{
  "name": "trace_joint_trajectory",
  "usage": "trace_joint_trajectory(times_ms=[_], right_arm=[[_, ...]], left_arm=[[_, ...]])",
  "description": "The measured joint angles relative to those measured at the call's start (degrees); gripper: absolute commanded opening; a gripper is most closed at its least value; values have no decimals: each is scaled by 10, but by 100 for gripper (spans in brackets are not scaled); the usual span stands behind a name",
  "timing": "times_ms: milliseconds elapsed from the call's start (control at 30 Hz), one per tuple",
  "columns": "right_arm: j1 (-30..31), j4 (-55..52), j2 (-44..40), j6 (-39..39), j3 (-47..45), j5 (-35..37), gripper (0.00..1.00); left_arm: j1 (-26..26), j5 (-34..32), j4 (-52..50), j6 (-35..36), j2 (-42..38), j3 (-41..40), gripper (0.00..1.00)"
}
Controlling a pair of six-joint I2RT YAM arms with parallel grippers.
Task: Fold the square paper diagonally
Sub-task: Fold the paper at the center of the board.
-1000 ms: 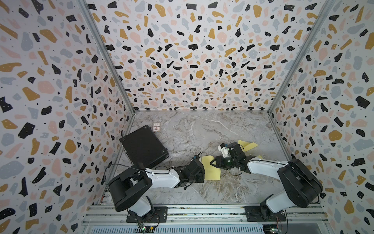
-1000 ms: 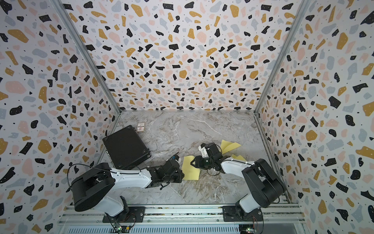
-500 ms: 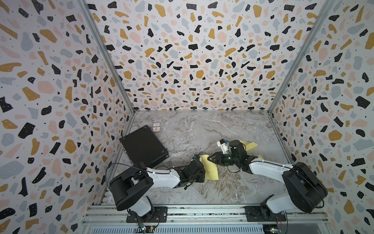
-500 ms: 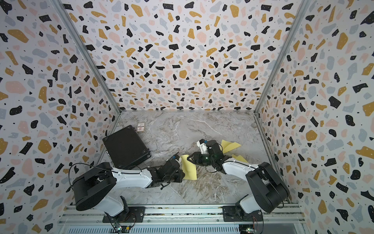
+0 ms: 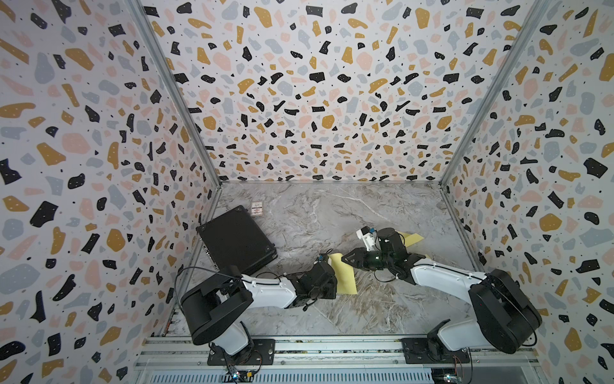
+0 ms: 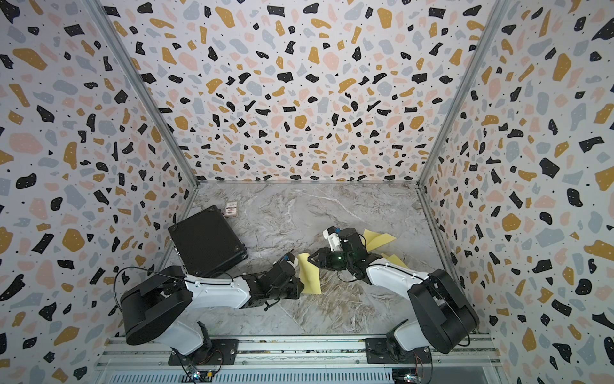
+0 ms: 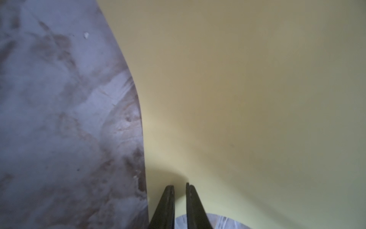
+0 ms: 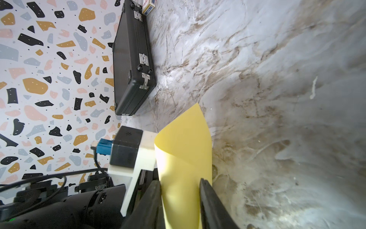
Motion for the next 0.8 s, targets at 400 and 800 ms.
trace_joint_trajectory(times_ms=[400, 800], right_arm=[[0, -68, 0, -45, 17, 21, 56], [0, -128, 0, -80, 49, 39, 38]], left_arm=[[0, 0, 3, 0, 2, 0, 17], [0, -1, 8, 0, 6, 2, 17]])
